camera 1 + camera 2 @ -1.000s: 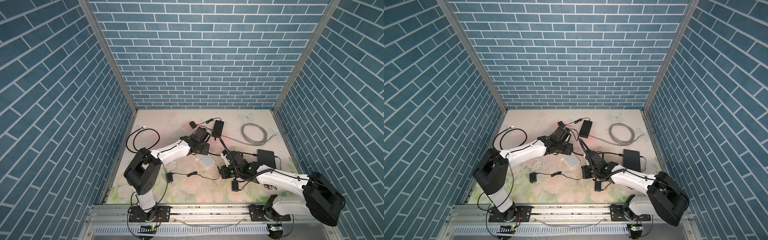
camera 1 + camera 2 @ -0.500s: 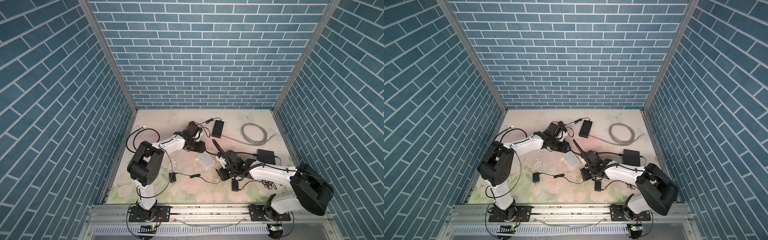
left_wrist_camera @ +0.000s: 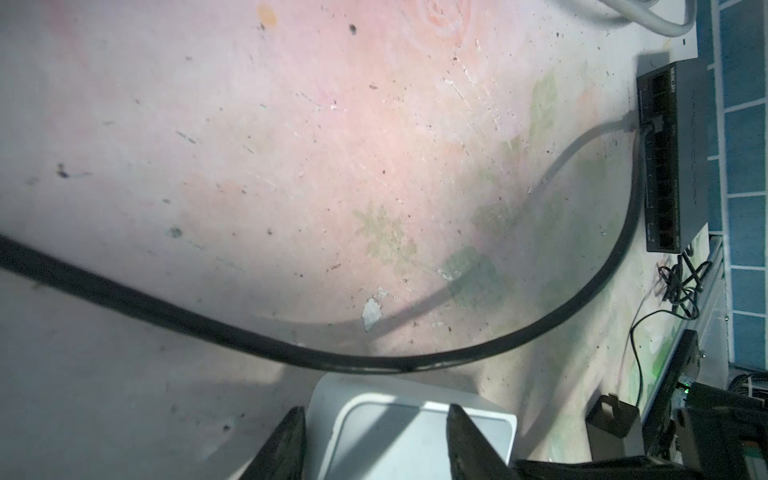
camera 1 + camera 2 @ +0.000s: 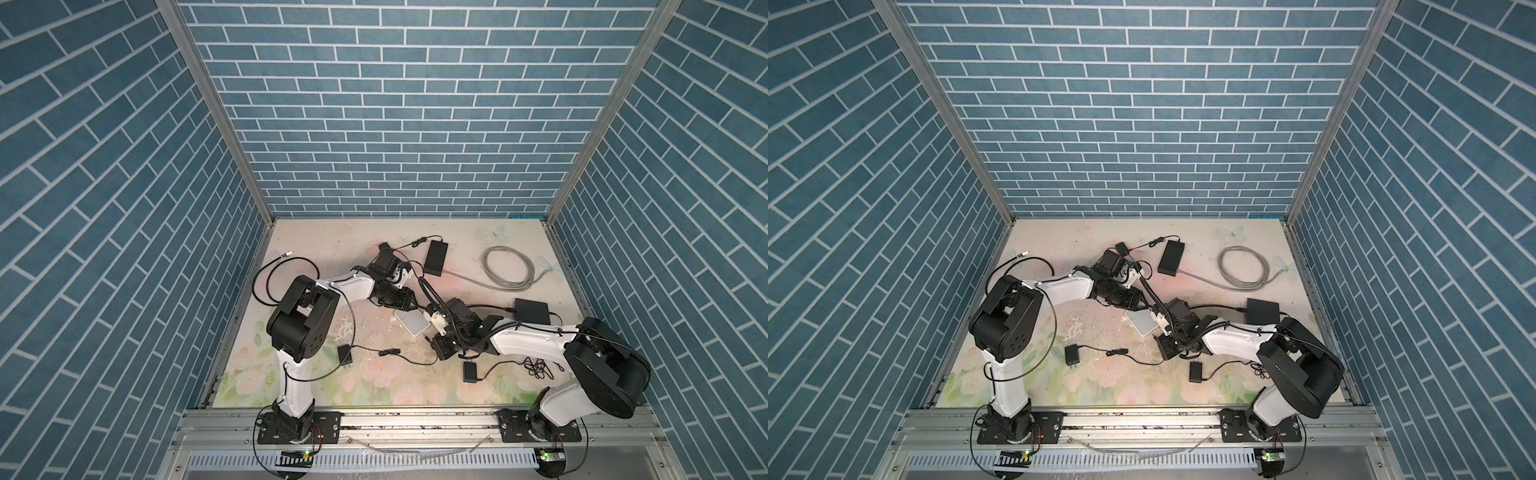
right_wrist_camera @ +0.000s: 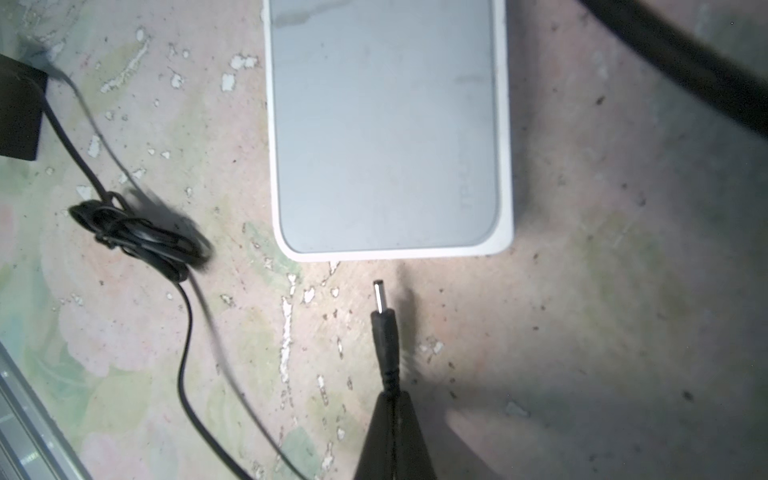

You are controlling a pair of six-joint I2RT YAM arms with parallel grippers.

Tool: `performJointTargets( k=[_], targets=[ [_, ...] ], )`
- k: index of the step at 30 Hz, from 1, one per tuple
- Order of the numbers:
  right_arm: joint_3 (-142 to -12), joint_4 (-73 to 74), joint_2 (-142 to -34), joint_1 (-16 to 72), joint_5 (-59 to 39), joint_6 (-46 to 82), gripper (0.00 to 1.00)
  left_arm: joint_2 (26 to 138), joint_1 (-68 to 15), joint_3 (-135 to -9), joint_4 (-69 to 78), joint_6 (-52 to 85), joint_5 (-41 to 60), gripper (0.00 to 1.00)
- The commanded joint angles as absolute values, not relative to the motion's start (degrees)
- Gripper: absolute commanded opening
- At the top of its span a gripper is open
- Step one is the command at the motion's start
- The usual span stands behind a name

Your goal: Insert the plug into the switch port

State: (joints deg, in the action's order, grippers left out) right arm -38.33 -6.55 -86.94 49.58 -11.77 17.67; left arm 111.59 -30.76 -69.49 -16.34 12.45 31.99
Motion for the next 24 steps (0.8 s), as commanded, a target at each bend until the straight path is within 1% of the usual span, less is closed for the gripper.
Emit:
performJointTargets(
  k=[1, 14, 21, 24],
  targets=[
    [-38.9, -5.7, -87.6, 49.5, -10.3, 15.5, 0.00, 112.9, -30.4, -70.1, -16.6, 10.6, 33.5, 0.55],
    [-39.3, -7.3, -88.5, 48.8, -9.3, 15.6, 0.00, 113.6, -30.4, -71.4, -19.0, 9.0, 33.1, 0.53],
    [-41.3, -11.8, -89.6, 48.0, -10.2, 15.3, 0.00, 113.6, -30.2, -71.9, -20.2, 9.1, 31.5, 0.53],
    [-40.4, -11.3, -88.8, 47.9, -10.2, 15.4, 0.00, 113.1, -30.1, -71.5, -19.8, 9.5, 31.4, 0.53]
  ],
)
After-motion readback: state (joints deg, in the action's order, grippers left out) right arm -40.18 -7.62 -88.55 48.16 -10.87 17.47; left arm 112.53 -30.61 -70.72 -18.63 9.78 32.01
